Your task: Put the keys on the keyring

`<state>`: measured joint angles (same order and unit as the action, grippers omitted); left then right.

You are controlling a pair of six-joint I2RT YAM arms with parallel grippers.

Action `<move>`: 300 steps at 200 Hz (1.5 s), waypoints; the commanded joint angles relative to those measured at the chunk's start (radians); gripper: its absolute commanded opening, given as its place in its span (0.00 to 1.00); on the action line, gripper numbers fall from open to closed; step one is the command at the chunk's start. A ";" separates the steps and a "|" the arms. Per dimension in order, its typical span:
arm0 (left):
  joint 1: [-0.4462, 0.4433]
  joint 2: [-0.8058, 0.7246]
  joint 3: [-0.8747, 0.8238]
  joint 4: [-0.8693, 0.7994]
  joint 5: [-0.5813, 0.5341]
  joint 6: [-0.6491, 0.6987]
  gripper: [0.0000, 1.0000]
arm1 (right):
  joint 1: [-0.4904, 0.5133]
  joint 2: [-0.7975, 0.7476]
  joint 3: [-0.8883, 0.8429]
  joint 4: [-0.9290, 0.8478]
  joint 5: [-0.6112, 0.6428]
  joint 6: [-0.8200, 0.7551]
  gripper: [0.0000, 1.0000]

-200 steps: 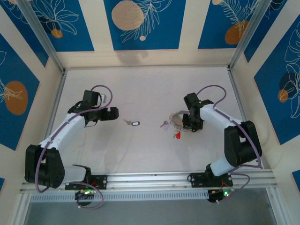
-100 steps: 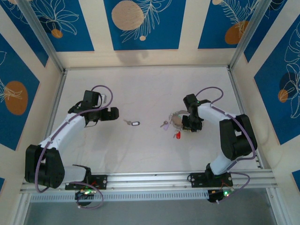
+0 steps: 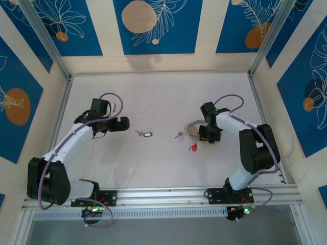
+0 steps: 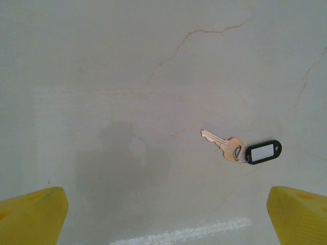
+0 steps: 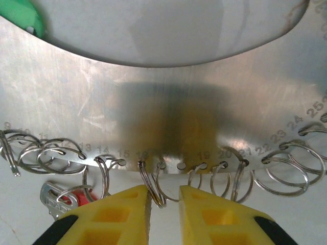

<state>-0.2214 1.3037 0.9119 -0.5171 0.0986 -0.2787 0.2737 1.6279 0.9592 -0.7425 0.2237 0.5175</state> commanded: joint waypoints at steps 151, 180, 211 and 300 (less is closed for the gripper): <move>-0.067 -0.042 0.008 0.103 0.307 0.017 0.97 | 0.025 -0.072 0.067 -0.049 -0.103 -0.066 0.00; -0.191 -0.128 -0.058 0.240 0.342 -0.009 0.97 | 0.018 -0.121 0.049 -0.036 -0.177 -0.110 0.00; -0.253 -0.222 -0.086 0.300 0.354 0.055 0.97 | 0.016 -0.160 0.057 -0.042 -0.265 -0.208 0.00; -0.279 -0.342 -0.019 0.233 0.430 0.407 0.94 | 0.149 -0.301 0.148 -0.128 -0.104 -0.448 0.00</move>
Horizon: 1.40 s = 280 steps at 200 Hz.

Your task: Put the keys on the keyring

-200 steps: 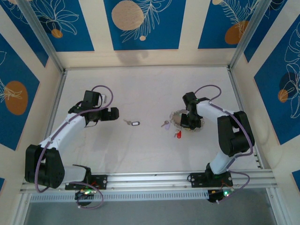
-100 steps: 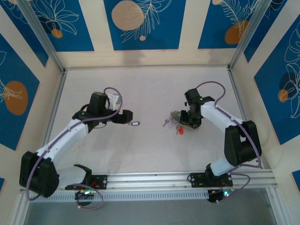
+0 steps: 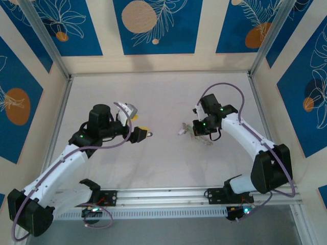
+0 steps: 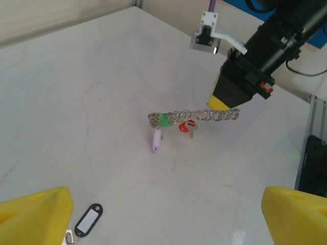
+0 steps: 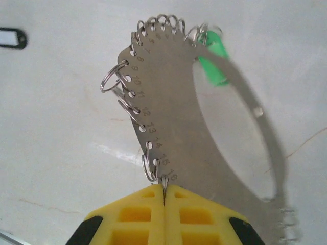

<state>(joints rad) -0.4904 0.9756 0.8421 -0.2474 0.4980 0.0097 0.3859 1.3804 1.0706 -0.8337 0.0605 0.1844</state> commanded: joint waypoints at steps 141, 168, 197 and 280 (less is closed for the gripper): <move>-0.018 -0.044 0.095 0.001 0.108 0.247 0.79 | 0.093 -0.545 -0.315 0.574 -0.243 -0.395 0.00; -0.033 -0.034 0.114 -0.004 0.143 0.291 0.73 | 0.096 -0.632 -0.432 0.774 -0.386 -0.374 0.00; -0.072 -0.022 0.108 0.004 0.183 0.351 0.62 | 0.112 -0.661 -0.520 0.995 -0.467 -0.267 0.00; -0.222 0.069 0.159 -0.084 0.148 0.532 0.42 | 0.194 -0.612 -0.586 1.293 -0.634 -0.226 0.00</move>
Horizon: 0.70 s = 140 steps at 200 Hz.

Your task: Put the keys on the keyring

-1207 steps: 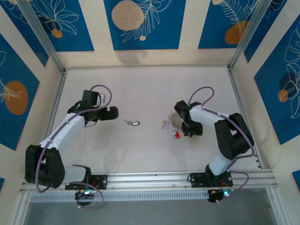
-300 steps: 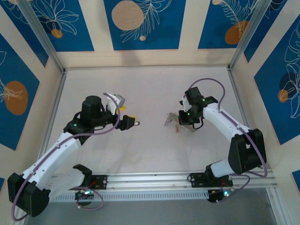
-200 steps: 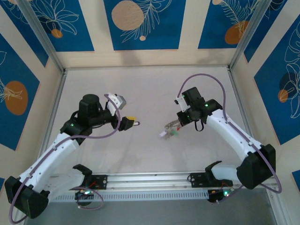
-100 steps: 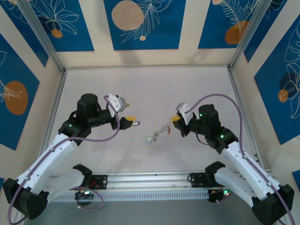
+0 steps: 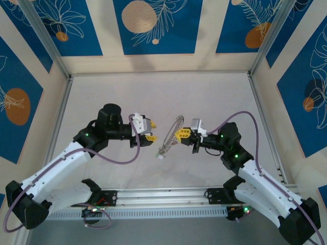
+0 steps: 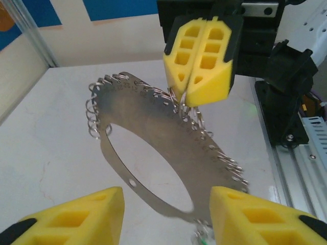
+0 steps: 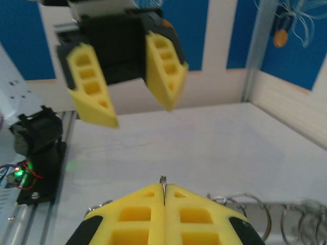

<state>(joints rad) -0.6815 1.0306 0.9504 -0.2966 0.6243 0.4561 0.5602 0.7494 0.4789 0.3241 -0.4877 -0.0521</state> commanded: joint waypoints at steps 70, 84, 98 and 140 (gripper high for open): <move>-0.114 0.056 0.037 0.000 0.023 0.093 0.33 | 0.082 0.094 0.005 0.200 -0.077 -0.004 0.00; -0.117 0.064 0.037 0.001 0.022 0.093 0.31 | 0.088 0.103 0.006 0.199 -0.075 -0.010 0.00; -0.117 0.069 0.038 0.007 0.020 0.088 0.29 | 0.094 0.107 0.011 0.190 -0.077 -0.019 0.00; -0.119 0.078 0.043 0.027 0.012 0.076 0.24 | 0.111 0.121 0.021 0.177 -0.070 -0.040 0.00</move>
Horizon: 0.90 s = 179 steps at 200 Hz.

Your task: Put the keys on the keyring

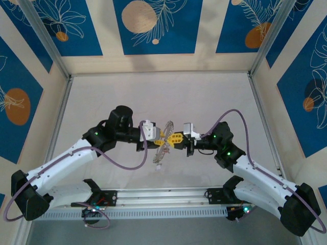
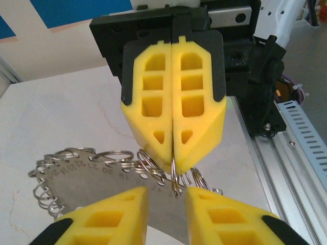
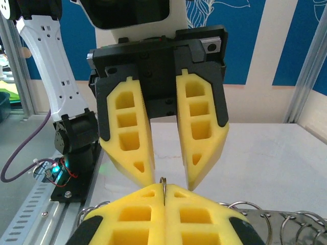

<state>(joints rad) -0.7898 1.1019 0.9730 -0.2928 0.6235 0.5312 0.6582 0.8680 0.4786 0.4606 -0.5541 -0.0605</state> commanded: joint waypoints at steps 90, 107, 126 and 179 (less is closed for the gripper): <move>-0.015 0.022 -0.009 0.008 -0.010 0.027 0.03 | 0.033 0.024 0.034 0.032 0.010 -0.054 0.00; -0.016 0.018 0.001 -0.006 -0.021 0.033 0.00 | 0.035 0.019 0.050 -0.039 0.018 -0.088 0.00; -0.017 0.004 0.014 -0.014 -0.064 0.036 0.00 | 0.035 -0.010 0.086 -0.227 0.045 -0.182 0.13; -0.047 0.053 0.184 -0.309 -0.283 0.186 0.00 | 0.037 -0.026 0.239 -0.737 0.169 -0.355 0.26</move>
<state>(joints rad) -0.8116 1.1397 1.0630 -0.4656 0.4641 0.6193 0.6880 0.8448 0.6487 0.0010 -0.4381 -0.3019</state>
